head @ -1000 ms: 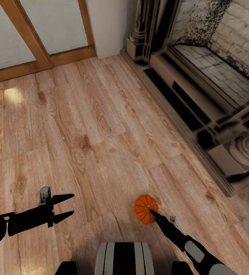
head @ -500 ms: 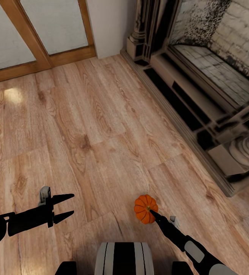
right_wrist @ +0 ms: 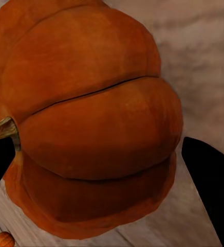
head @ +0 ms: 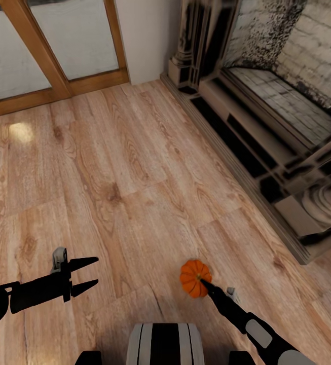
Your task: Place each of the two pumpkins and all three candles from the living room inside a cabinet in the living room (use any cabinet), then make sure every cabinet is closed, and position the cauldron so it is next to a table in the living room.
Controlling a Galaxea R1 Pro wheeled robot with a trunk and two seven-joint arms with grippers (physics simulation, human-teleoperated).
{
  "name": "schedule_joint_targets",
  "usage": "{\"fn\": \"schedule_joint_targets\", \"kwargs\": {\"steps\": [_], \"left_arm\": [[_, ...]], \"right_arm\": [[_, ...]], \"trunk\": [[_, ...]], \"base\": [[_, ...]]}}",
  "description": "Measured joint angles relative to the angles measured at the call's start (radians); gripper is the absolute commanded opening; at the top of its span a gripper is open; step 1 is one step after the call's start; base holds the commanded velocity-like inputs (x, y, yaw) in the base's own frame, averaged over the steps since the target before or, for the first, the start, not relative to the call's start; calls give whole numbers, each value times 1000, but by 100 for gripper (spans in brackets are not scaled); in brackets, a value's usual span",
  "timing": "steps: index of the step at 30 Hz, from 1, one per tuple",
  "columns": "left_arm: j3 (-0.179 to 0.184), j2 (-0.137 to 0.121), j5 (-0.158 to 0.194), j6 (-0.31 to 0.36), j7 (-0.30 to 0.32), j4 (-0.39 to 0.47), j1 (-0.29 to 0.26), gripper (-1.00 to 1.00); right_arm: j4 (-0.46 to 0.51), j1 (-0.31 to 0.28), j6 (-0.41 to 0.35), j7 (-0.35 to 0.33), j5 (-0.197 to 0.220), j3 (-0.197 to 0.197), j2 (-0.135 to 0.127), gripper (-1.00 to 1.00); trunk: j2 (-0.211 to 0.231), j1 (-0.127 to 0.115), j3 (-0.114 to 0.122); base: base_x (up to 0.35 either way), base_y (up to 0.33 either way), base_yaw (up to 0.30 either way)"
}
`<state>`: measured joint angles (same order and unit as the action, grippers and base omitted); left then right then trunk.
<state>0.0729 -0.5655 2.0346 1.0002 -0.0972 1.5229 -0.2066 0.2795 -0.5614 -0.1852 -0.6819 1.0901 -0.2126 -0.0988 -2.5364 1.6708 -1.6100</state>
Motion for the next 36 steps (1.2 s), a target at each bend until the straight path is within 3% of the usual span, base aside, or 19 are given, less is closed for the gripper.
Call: {"fn": "schedule_joint_targets", "kwargs": {"steps": [9, 17, 21, 36], "left_arm": [[1, 0, 0, -1, -1, 0, 0, 100], [-2, 1, -14, -1, -1, 0, 0, 100], [-7, 1, -30, -1, -1, 0, 0, 100], [-3, 2, -32, -1, -1, -3, 0, 100]], "right_arm": [[15, 0, -6, -19, -2, 0, -3, -100], [18, -1, -9, -83, -2, 0, -1, -100], [18, -1, -13, -85, -2, 1, -4, -100], [18, -1, -23, -87, -2, 2, -5, -100]], "trunk": [[2, -4, 35], [4, -8, 66], [5, -9, 81], [8, -16, 139]], "base": [[0, 0, 0], [0, 0, 0], [0, 0, 0], [0, 0, 0]]}}
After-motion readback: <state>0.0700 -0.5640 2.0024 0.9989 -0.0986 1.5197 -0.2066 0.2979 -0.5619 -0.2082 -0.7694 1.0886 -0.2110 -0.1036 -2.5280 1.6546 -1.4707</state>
